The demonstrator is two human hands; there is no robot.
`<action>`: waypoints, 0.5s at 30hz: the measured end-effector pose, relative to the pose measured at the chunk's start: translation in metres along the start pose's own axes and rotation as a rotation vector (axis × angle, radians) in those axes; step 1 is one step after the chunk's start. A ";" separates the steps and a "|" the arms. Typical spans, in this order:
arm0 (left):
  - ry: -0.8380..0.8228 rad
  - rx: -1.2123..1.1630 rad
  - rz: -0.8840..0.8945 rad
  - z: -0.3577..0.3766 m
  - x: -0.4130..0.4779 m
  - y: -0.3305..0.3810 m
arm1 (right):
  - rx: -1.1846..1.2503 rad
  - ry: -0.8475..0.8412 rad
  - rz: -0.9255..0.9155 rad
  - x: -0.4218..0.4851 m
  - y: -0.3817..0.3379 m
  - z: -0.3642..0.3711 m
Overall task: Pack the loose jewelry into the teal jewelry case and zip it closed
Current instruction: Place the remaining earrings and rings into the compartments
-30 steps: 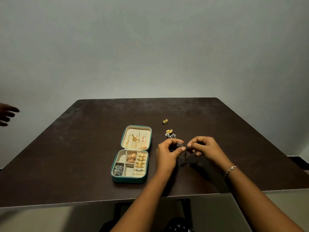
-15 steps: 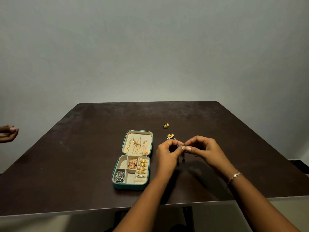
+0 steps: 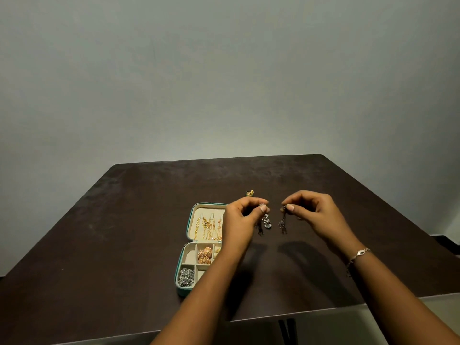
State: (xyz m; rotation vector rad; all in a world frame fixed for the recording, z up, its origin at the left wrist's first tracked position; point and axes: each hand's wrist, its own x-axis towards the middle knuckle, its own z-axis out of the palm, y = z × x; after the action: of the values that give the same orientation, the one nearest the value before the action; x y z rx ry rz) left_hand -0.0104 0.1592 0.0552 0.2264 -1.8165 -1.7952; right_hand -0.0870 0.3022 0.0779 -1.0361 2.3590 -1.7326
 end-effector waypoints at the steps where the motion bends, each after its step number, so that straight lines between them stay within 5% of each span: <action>1: -0.006 -0.013 0.007 -0.003 0.001 0.003 | 0.009 0.002 -0.001 0.001 -0.004 0.000; 15: -0.001 -0.023 0.062 -0.059 -0.003 0.031 | 0.104 -0.066 -0.024 0.006 -0.048 0.031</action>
State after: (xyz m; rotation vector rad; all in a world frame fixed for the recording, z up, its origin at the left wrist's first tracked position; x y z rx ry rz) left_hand 0.0301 0.1119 0.0808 0.1590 -1.7826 -1.7729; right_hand -0.0563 0.2662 0.1094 -1.0923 2.2008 -1.7788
